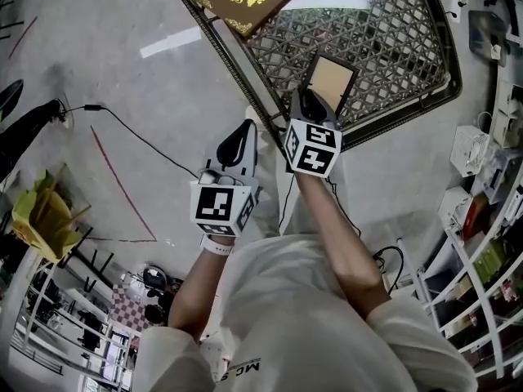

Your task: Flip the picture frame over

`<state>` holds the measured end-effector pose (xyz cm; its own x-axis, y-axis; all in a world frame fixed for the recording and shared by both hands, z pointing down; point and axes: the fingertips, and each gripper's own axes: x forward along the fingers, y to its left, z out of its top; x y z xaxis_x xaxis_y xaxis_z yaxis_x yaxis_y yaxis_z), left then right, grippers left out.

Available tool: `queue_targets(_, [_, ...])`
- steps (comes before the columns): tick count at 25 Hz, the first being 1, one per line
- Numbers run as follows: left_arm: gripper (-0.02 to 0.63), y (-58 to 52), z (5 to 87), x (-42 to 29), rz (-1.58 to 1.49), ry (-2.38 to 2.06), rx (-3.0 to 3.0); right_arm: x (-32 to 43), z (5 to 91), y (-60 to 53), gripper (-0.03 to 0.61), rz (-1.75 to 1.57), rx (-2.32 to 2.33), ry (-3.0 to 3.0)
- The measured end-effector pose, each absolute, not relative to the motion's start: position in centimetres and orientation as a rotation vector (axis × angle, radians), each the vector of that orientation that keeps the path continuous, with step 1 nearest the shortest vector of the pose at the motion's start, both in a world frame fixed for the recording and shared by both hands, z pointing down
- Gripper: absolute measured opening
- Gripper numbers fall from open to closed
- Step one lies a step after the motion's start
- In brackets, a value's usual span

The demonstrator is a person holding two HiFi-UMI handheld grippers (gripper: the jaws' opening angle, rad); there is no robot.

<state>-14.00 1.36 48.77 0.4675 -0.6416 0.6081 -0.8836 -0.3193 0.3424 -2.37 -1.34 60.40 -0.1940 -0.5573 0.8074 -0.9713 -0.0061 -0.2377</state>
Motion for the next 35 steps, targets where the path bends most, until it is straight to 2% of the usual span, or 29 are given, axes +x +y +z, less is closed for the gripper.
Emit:
queue_targets(6, [0.025, 1.5, 49.1, -14.3, 0.478, -1.264, 2.055, -2.2, 61.4, -1.2, 0.104, 1.139, 1.602, -1.724])
queue_targets(15, [0.025, 1.9, 49.4, -15.5, 0.482, -1.282, 2.03, -1.8, 61.7, -1.3, 0.075, 1.055, 1.625, -1.63])
queue_targets(35, [0.025, 1.9, 49.0, -16.3, 0.482, -1.282, 2.045, -1.4, 61.2, -1.1, 0.055, 1.178, 1.669, -1.612])
